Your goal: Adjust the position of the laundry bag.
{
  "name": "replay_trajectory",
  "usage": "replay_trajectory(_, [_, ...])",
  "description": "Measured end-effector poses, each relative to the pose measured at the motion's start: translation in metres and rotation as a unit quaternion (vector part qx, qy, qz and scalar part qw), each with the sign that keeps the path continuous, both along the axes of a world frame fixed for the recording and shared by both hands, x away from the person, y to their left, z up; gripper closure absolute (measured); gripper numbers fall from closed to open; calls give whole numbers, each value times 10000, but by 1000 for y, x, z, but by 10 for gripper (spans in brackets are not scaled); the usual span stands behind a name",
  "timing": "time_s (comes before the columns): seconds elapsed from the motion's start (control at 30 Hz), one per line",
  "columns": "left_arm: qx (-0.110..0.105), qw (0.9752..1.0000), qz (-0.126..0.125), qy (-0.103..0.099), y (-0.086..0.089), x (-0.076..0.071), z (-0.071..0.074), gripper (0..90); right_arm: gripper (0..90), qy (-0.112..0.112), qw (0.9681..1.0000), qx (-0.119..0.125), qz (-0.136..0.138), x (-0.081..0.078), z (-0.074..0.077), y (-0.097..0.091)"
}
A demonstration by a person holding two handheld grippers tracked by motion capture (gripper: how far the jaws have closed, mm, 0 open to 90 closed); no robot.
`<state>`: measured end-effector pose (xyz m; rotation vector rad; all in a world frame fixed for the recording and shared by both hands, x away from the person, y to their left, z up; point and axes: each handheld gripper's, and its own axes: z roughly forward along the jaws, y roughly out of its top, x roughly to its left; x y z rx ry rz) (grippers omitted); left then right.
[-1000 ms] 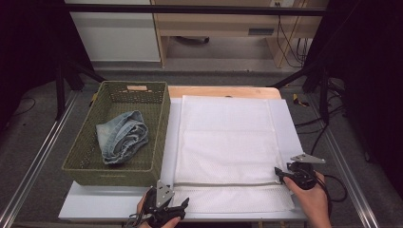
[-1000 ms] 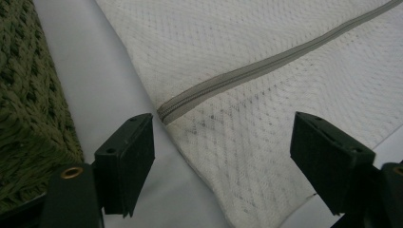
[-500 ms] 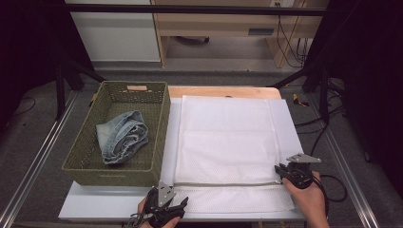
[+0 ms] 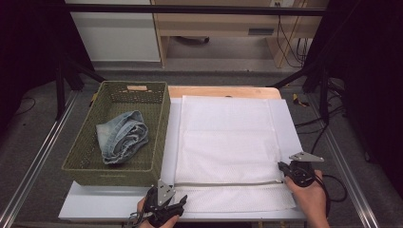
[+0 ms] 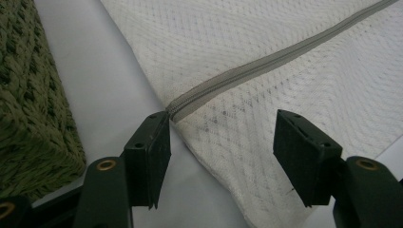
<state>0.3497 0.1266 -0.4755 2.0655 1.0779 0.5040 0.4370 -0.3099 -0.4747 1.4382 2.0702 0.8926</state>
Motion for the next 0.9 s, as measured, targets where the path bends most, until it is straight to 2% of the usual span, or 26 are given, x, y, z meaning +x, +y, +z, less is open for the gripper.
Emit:
replay_trajectory(0.2, [69,10000,6,21,-2,2,-3,377,895,-67,10000,40,24,-1,2,-2])
replay_trajectory(0.3, [108,9999,-12,76,-4,4,-5,386,896,-27,9999,95,-29,-2,3,-3])
replay_trajectory(0.4, [93,9999,-12,132,-4,6,-7,469,896,-43,9999,99,-13,-2,4,-5])
replay_trajectory(0.43, [83,9999,-8,126,-5,6,-8,469,896,-43,9999,99,-13,-2,4,-5])
replay_trajectory(0.47, [113,9998,-41,134,-4,7,-7,526,896,-59,9999,99,-22,-3,4,-5])
replay_trajectory(0.57, [112,9998,-68,121,-4,7,-7,586,896,-62,9999,99,-20,-3,4,-5])
replay_trajectory(0.67, [105,9998,-173,94,-4,7,-7,684,897,-37,9999,131,-53,-3,5,-5])
replay_trajectory(0.9, [126,9996,-260,60,-4,10,-7,806,898,-38,9999,115,-30,-4,6,-5])
